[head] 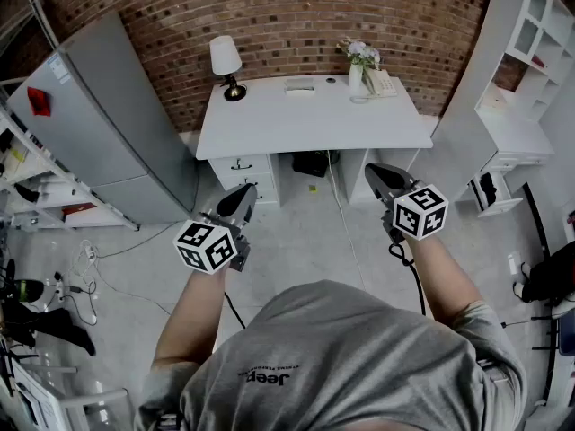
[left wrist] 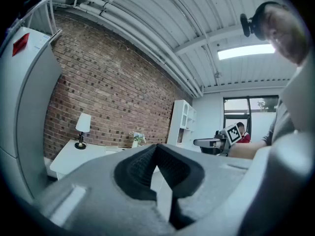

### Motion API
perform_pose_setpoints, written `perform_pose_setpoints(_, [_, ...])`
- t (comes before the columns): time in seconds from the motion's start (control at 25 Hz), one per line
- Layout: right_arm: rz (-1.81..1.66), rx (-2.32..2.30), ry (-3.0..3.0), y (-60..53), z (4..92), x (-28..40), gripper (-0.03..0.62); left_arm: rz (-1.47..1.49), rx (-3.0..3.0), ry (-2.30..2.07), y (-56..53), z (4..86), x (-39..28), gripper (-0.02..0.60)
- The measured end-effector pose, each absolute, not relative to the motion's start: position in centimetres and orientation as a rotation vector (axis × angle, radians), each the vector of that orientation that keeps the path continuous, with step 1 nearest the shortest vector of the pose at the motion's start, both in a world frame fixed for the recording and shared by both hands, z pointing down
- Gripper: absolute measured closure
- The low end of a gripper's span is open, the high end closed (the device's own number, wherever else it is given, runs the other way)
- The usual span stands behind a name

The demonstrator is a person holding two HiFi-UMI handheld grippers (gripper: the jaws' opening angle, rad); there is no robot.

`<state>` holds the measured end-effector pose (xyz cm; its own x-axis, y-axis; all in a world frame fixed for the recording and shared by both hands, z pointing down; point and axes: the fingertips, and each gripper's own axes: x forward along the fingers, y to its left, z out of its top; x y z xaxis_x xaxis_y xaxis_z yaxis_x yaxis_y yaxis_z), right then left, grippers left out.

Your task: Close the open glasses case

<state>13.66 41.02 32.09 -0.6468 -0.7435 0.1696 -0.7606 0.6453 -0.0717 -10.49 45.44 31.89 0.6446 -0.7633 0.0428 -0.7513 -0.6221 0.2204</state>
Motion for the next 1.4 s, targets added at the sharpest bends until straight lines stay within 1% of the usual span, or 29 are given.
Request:
perform_pose_setpoints(0.44, [0.214, 1.24, -2.74, 39.8, 32.3, 14.1, 0.586, -0.061, 2.645, -1.235, 44.4, 32.1, -9.7, 0.584])
perform_pose_setpoints(0.8, [0.197, 1.216, -2.765, 38.4, 31.9, 15.5, 0.585, -0.025, 2.651, -1.25, 43.1, 32.0, -7.4, 0.584])
perform_pose_setpoints(1.12, [0.188, 1.168, -2.796, 37.5, 30.8, 19.1, 0.585, -0.036, 2.656, -1.29, 42.3, 30.7, -2.8, 0.584])
perform_pose_setpoints(1.4, [0.161, 1.082, -2.823, 36.5, 30.8, 22.2, 0.585, -0.058, 2.615, -1.348, 42.2, 31.5, 1.1, 0.584])
